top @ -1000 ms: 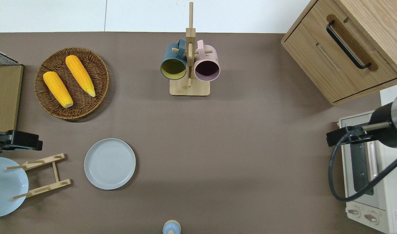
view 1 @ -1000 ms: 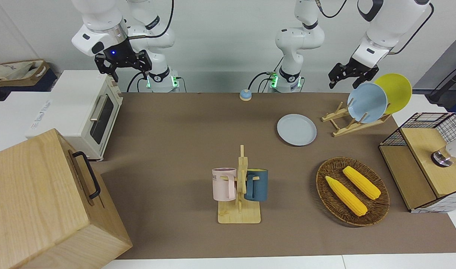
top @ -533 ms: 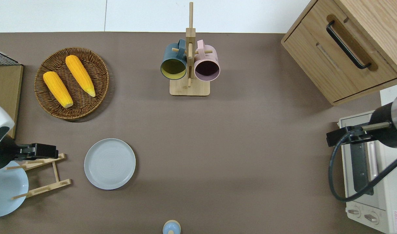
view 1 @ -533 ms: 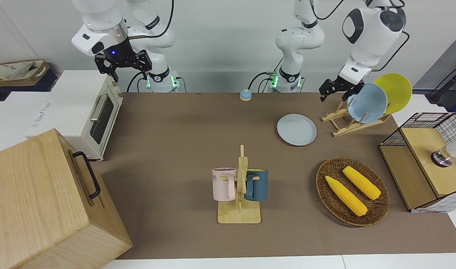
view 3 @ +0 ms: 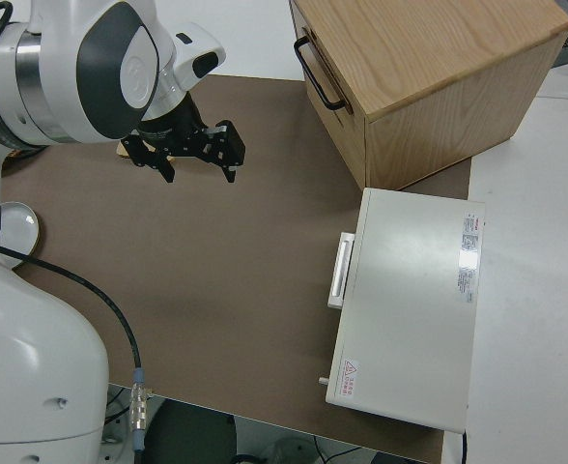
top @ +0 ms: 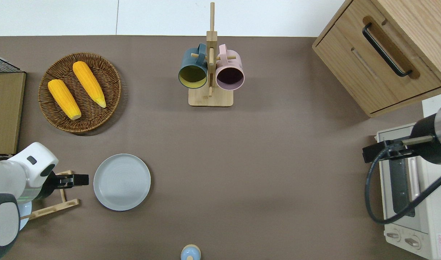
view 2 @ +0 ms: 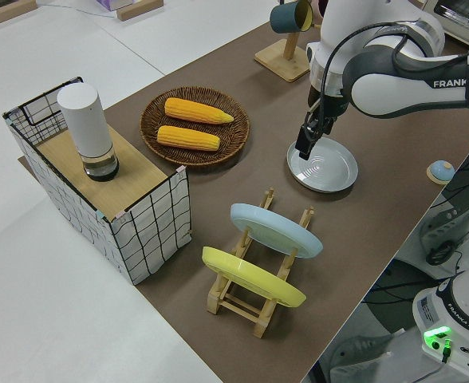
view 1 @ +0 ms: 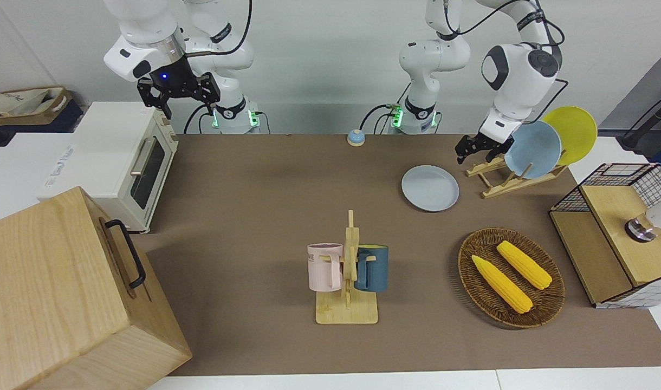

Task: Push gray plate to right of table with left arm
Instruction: 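Move the left gripper down to the near edge of the gray plate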

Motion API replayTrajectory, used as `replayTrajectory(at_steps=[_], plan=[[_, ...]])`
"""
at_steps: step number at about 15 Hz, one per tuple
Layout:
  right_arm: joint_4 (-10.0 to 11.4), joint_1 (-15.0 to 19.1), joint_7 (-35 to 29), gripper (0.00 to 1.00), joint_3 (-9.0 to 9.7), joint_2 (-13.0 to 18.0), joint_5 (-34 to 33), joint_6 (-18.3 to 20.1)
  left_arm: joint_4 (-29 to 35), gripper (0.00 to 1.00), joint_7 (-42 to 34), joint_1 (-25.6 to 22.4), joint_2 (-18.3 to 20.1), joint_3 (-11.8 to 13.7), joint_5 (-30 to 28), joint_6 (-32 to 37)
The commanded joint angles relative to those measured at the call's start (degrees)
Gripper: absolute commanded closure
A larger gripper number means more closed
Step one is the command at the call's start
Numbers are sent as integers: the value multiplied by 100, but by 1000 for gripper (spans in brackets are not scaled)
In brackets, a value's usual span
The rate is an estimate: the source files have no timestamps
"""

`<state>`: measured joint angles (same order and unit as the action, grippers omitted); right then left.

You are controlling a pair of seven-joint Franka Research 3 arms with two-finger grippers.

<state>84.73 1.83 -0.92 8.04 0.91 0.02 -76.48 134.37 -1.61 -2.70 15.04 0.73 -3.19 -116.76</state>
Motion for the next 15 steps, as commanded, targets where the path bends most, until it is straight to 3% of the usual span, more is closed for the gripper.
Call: replayTrajectory(at_steps=[1, 7, 15], plan=[[-53, 107, -75, 17, 92, 14, 25, 89, 799, 7, -269, -177, 166, 6, -24, -784], [-53, 115, -66, 17, 92, 14, 25, 89, 1249, 7, -550, -363, -211, 6, -32, -1708], [-53, 107, -75, 17, 92, 14, 25, 89, 1425, 7, -542, -266, -511, -3, -76, -2298]])
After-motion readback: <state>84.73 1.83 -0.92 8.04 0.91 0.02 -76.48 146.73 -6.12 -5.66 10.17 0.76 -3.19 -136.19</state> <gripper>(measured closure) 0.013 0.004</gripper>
